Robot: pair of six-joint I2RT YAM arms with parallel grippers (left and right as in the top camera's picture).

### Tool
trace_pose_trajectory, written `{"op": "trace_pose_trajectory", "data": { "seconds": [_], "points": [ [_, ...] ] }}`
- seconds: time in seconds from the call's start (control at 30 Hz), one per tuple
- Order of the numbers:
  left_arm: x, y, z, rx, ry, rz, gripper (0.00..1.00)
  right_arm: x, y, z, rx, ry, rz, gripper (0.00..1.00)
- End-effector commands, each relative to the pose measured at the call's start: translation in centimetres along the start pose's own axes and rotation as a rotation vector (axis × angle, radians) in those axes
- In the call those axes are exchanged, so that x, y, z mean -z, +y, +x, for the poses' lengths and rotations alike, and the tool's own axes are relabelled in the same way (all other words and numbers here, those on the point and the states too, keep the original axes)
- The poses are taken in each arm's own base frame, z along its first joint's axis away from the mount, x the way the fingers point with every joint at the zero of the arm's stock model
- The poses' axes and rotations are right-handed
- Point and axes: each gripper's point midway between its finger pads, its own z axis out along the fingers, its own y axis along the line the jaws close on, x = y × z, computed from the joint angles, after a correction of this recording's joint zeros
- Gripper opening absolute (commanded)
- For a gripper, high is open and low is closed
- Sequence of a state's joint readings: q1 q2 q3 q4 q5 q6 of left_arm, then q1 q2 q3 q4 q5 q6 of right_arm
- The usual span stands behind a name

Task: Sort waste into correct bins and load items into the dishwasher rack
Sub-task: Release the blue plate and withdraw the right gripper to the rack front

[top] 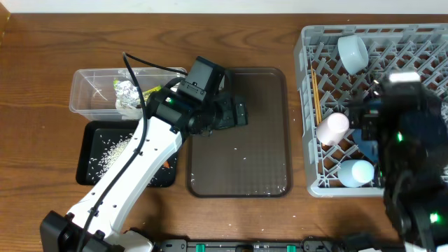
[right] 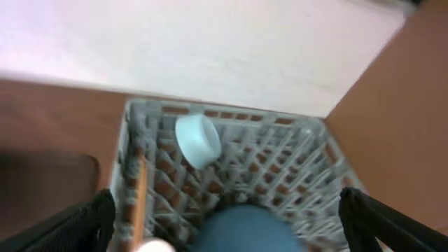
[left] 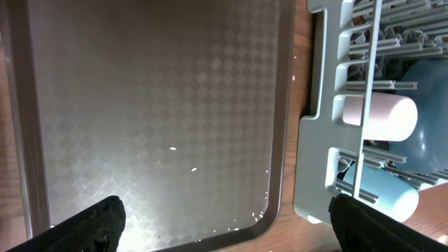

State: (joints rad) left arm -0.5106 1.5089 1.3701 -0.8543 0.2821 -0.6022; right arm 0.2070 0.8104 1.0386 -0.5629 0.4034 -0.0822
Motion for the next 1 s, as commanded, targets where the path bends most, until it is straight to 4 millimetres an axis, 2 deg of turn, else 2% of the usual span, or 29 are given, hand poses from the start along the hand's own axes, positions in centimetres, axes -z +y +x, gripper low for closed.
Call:
{"op": "trace_pose_trajectory", "data": {
  "seconds": [0.0,0.2,0.4,0.6,0.67,0.87,0.97],
  "points": [
    [0.9,-0.5,-0.7,-0.007,-0.03,0.013,0.95,0.1,-0.5,2.8,-0.364,-0.021,-0.004,0.99],
    [0.9,-0.5,-0.7,-0.007,-0.029,0.014,0.96,0.4,0.4,6.4,-0.54,-0.215,-0.087,0.99],
    [0.9,-0.5,-0.7,-0.007,-0.03,0.013,0.95,1.2,-0.1,9.9,-0.563,-0.295,-0.084,0.99],
    [0.9,-0.5,-0.7,-0.007,-0.03,0.013,0.95,2.3,-0.4,11.0,-0.479,-0.361,-0.088,0.99],
    [0.9,-0.5,-0.7,-0.007,-0.029,0.014,0.95,2.3,-0.2,11.6,-0.433,-0.341,-0.095,0.99],
    [0.9,-0.5,-0.7,-0.007,-0.029,0.014,0.95,1.1,0.2,16.5,-0.384,-0.139,-0.066,0.99],
    [0.9,-0.5,-0.7,-0.007,-0.03,0.013,0.95,0.9,0.4,17.6,-0.323,-0.097,-0.06,0.99]
  ]
}}
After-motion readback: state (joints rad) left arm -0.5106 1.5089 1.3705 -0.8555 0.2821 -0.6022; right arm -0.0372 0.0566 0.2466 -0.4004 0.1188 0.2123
